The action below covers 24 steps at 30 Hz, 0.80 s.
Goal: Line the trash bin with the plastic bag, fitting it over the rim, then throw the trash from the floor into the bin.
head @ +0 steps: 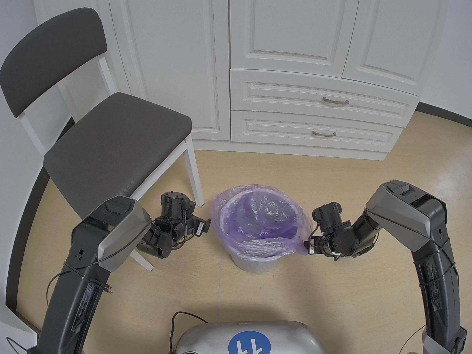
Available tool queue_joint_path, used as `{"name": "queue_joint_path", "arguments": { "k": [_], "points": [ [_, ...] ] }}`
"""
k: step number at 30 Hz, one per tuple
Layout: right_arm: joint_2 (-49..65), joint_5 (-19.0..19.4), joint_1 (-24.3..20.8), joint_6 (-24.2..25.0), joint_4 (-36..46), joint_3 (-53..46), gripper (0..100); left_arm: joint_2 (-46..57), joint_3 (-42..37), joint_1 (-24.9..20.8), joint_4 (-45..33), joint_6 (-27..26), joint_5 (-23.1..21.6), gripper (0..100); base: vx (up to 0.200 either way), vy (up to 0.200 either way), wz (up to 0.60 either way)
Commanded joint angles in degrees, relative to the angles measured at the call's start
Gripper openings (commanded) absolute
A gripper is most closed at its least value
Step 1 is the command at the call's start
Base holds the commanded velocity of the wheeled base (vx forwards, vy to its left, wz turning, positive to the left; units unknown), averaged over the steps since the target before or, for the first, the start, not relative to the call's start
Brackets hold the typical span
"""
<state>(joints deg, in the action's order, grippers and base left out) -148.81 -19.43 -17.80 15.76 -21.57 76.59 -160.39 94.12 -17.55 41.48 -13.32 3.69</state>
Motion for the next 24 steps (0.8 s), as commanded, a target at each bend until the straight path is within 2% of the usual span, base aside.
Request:
{"name": "queue_joint_path", "arguments": {
  "k": [1, 6, 12, 13, 18, 24],
  "points": [
    [1.2, 0.4, -0.1, 0.4, 0.6, -0.1, 100, 4.4, -7.4, 0.2, -1.7, -0.4, -2.1, 100, 0.000, 0.000, 0.00],
    [2.7, 0.4, -0.1, -2.6, 0.3, -4.3, 100, 7.6, -11.3, 1.5, -3.5, -4.3, -4.0, 100, 0.000, 0.000, 0.00],
    [4.4, 0.3, -0.1, -4.9, -0.2, -8.0, 100, 9.0, -11.4, 2.4, -2.8, -4.3, -4.1, 100, 0.000, 0.000, 0.00],
    [7.6, 1.3, -0.6, -7.2, -2.5, -13.1, 100, 11.5, -12.5, 2.8, -2.5, -4.3, -4.1, 100, 0.000, 0.000, 0.00],
    [12.8, 4.7, -2.6, -12.3, -11.4, -23.0, 100, 13.1, -13.0, 2.5, 0.6, -4.0, -4.1, 100, 0.000, 0.000, 0.00],
    [14.4, 4.8, -7.8, -16.2, -22.5, -31.6, 100, 13.0, -16.0, 0.9, 8.4, -4.0, -4.1, 100, 0.000, 0.000, 0.00]
  ]
}}
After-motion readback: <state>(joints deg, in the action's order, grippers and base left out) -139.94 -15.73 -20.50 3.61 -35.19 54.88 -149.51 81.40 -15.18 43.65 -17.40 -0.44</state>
